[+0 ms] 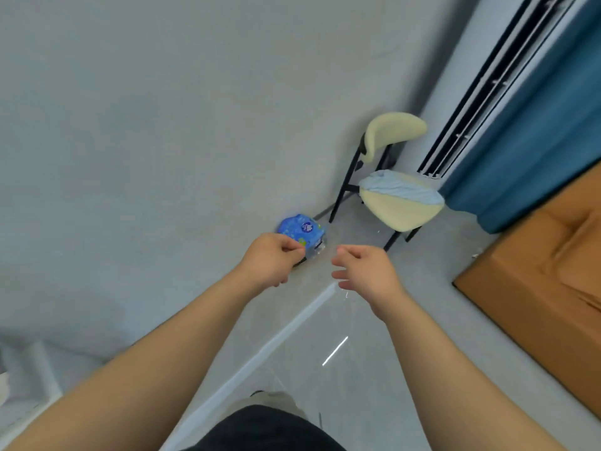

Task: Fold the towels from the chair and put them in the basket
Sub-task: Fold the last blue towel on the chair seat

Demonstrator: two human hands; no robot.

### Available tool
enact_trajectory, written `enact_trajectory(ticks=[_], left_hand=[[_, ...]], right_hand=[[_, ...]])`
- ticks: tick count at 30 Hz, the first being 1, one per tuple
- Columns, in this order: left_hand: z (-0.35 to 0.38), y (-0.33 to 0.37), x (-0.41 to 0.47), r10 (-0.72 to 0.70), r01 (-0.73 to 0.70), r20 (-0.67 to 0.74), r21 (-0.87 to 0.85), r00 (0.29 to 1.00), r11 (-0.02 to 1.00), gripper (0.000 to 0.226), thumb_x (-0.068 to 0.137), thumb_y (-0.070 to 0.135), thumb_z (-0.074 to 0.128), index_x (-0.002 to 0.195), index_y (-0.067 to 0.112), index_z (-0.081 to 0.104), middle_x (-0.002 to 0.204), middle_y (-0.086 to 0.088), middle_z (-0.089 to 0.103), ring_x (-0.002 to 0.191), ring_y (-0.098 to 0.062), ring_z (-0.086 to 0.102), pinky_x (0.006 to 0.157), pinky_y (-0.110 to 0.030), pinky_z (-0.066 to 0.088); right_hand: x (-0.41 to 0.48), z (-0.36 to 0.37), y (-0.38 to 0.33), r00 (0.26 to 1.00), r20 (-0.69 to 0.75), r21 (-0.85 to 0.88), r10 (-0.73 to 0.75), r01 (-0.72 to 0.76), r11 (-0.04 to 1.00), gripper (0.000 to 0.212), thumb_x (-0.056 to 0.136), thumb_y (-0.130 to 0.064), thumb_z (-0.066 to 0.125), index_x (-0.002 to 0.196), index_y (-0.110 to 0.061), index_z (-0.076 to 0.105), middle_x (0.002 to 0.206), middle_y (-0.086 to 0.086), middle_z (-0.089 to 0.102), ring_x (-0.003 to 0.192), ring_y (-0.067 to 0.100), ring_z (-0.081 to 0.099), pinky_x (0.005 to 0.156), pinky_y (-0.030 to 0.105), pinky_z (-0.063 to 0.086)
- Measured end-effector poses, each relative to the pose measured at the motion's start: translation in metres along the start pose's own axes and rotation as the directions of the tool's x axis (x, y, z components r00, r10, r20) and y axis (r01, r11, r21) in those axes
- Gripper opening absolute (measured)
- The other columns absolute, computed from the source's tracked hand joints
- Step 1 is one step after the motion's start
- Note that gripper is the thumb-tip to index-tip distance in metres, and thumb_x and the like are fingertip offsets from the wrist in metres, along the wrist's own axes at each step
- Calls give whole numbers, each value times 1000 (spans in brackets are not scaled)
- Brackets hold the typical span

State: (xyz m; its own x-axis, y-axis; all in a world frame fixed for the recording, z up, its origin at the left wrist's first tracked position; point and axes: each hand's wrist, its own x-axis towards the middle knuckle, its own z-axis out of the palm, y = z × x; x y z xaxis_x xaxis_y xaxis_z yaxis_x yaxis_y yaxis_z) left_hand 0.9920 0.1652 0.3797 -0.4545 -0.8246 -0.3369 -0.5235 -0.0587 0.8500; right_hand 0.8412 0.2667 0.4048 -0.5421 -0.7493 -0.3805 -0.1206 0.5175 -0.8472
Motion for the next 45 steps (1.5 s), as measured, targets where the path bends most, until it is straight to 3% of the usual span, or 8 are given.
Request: enact_trajectory(ticks=[3,8,12,23,33,36,41,45], left_hand=[[40,32,38,24,-25,38,27,999,999,9,92,26,64,87,26,72,80,-5,70,45,-17,52,40,-19,38],[131,85,141,39,-43,91,34,995,999,12,92,23,65,95,17,74,62,3,59,43,-14,51,40,-20,40],[206,130,242,38,-40,144,14,989,999,11,91,23,65,96,19,74,69,2,66,42,-13,53,39,-20,40],[339,294,465,29,-39,240,37,970,999,15,95,21,60,102,16,73,85,8,66,53,-7,53,40,-13,38],[457,324,613,-183,183,-13,14,983,983,15,96,25,59,101,20,71,97,0,72,59,-10,57,46,-17,44],[488,333,634,-322,312,-146,-91,935,946,15,95,25,60,101,21,72,94,2,72,62,-14,61,58,-27,55],[529,351,651,-457,382,-285,-282,843,880,17,94,23,59,103,22,73,95,10,69,48,-8,53,47,-18,42],[563,336,670,-506,382,-357,-364,785,849,16,94,23,59,102,24,73,99,13,68,58,-14,59,57,-29,53]], right_hand=[[35,-44,8,999,-37,23,23,-23,999,24,100,-22,54,81,-18,68,103,16,71,90,27,73,81,43,59],[138,-136,34,995,-93,-24,31,-33,999,33,96,-20,54,107,10,60,109,28,63,88,37,69,80,42,59],[241,-217,38,989,-144,-133,26,-45,990,36,96,-25,53,104,10,58,105,27,66,99,44,63,85,61,53],[474,-402,22,973,-185,-95,137,-157,983,38,96,-29,59,131,-15,66,121,0,69,111,18,65,101,42,53],[726,-495,61,989,117,-327,91,-48,944,33,91,-24,61,122,-20,68,117,0,68,104,20,66,97,40,54],[789,-511,72,954,271,-452,127,10,892,32,89,-24,61,120,-18,69,108,-3,66,103,22,65,97,42,54],[854,-531,82,876,446,-617,184,151,772,29,90,-24,65,118,-18,69,107,-2,66,90,19,61,90,36,55],[899,-523,106,844,499,-679,195,242,693,29,87,-20,64,115,-20,69,121,3,68,106,23,65,93,34,54]])
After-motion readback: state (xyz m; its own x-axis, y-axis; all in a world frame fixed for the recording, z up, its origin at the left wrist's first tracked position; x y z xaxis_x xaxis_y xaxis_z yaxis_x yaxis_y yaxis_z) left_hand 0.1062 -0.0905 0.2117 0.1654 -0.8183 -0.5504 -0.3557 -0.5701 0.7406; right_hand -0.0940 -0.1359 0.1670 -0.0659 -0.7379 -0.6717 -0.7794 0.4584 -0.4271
